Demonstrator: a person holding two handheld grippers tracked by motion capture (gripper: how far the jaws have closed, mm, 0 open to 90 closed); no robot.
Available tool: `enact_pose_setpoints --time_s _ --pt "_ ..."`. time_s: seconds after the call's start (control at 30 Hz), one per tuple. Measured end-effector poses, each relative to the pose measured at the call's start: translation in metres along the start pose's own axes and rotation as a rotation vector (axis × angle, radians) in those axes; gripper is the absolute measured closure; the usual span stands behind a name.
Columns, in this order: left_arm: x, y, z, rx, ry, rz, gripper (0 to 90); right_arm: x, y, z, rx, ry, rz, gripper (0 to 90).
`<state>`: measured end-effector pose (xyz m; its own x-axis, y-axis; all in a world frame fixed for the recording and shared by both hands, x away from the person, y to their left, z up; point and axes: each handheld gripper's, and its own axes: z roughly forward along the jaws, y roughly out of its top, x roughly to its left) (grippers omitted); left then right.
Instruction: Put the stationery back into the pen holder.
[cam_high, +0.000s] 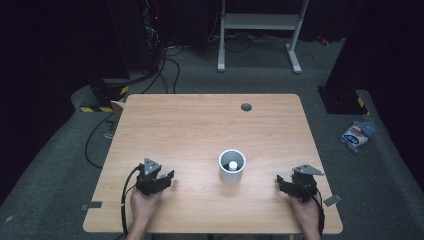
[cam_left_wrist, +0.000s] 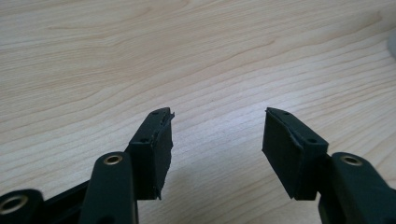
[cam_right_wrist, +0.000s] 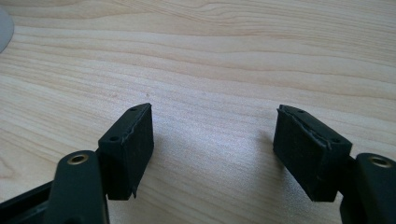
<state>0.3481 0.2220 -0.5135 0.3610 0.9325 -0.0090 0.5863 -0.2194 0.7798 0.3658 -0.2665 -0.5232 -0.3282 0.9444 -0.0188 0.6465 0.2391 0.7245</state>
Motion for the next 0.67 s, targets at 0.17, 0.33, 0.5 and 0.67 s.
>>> enact_pose_setpoints --time_s 0.17,0.33,0.5,0.67 --pt "-0.004 -0.006 0.009 0.055 0.033 0.061 41.0 0.0 0.0 0.0 0.0 0.0 0.0 28.8" --pt "-0.002 -0.011 0.01 0.031 0.018 0.005 37.9 0.0 0.0 0.0 0.0 0.0 0.0 28.7" --pt "-0.002 -0.011 0.01 0.035 0.016 0.003 35.5 0.0 0.0 0.0 0.0 0.0 -0.001 28.7" --pt "-0.002 -0.011 0.01 0.035 0.014 0.002 34.7 0.0 0.0 0.0 0.0 0.0 0.0 28.7"
